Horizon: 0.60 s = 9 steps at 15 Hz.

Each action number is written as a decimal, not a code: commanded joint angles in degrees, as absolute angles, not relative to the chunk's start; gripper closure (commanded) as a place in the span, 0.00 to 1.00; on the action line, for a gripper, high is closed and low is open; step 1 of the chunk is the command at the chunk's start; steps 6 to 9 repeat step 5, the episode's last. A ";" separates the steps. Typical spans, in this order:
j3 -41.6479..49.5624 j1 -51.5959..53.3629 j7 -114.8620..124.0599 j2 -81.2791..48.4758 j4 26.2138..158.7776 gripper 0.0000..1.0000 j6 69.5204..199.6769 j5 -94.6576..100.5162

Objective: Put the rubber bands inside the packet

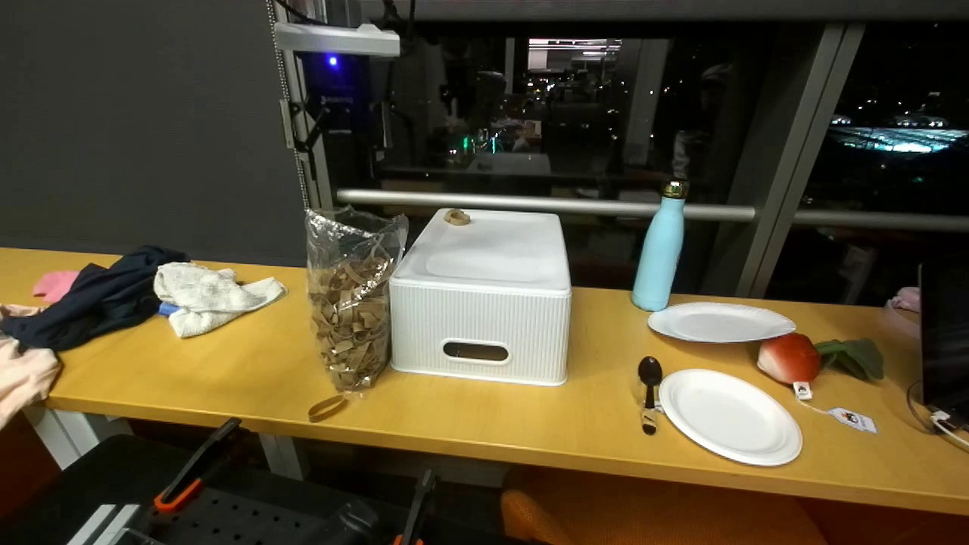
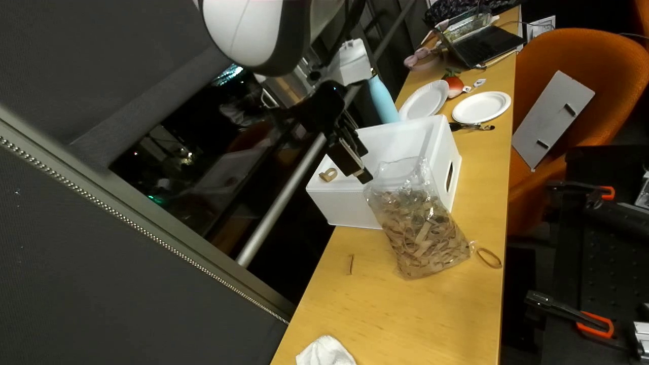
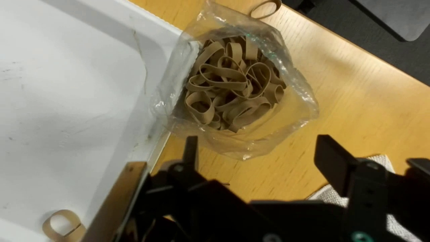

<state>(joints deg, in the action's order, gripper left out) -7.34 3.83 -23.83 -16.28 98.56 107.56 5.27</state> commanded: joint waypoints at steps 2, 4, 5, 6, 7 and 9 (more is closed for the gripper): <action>-6.57 3.98 -21.68 -14.02 98.01 0.00 104.26 5.81; -6.41 4.02 -21.16 -13.94 97.75 0.00 103.56 5.80; -6.35 4.01 -20.95 -13.95 97.70 0.00 103.40 5.80; -6.35 4.01 -20.95 -13.95 97.70 0.00 103.40 5.80; -6.35 4.01 -20.95 -13.95 97.70 0.00 103.40 5.80; -6.35 4.01 -20.95 -13.95 97.70 0.00 103.40 5.80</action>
